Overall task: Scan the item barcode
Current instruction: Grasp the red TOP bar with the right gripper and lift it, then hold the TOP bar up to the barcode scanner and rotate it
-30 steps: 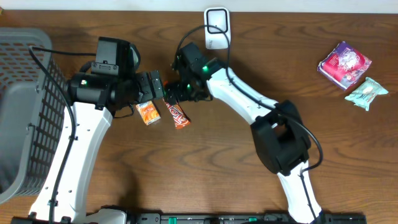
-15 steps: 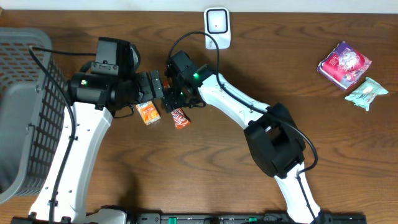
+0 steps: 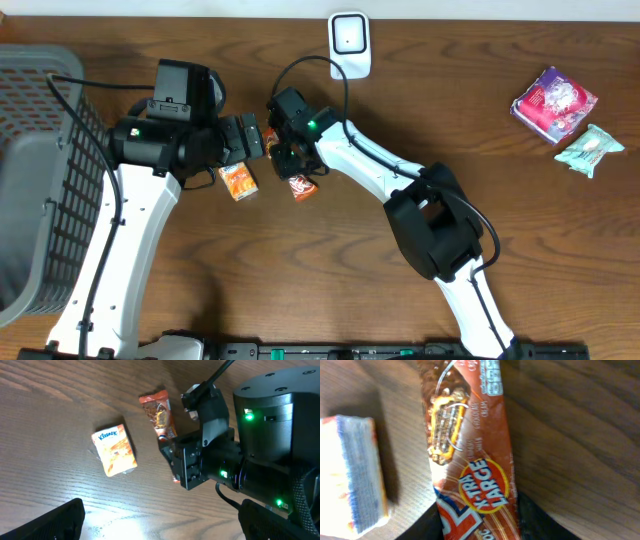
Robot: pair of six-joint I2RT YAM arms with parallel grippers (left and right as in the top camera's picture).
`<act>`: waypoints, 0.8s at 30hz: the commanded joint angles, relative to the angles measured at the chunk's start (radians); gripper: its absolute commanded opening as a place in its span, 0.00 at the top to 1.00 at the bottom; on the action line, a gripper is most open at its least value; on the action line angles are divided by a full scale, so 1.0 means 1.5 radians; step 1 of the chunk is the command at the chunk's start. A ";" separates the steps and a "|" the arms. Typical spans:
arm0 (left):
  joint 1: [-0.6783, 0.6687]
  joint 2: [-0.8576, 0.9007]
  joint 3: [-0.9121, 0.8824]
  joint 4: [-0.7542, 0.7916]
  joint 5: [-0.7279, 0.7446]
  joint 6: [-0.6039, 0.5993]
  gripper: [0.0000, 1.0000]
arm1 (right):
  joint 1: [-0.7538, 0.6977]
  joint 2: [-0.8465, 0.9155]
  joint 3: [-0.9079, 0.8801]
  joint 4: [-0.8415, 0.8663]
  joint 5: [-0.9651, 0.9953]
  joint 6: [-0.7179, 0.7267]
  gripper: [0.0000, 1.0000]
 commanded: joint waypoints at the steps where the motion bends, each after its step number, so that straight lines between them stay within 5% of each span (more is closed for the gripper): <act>1: 0.001 0.002 0.004 -0.002 -0.005 0.004 0.02 | -0.018 0.022 0.005 -0.011 0.062 0.001 0.70; 14: 0.001 0.002 0.004 -0.002 -0.005 0.004 0.02 | -0.126 0.022 0.064 -0.147 0.049 0.000 0.99; 24: 0.001 0.002 0.004 -0.002 -0.005 0.004 0.02 | -0.209 0.022 0.228 -0.244 -0.351 -0.029 0.98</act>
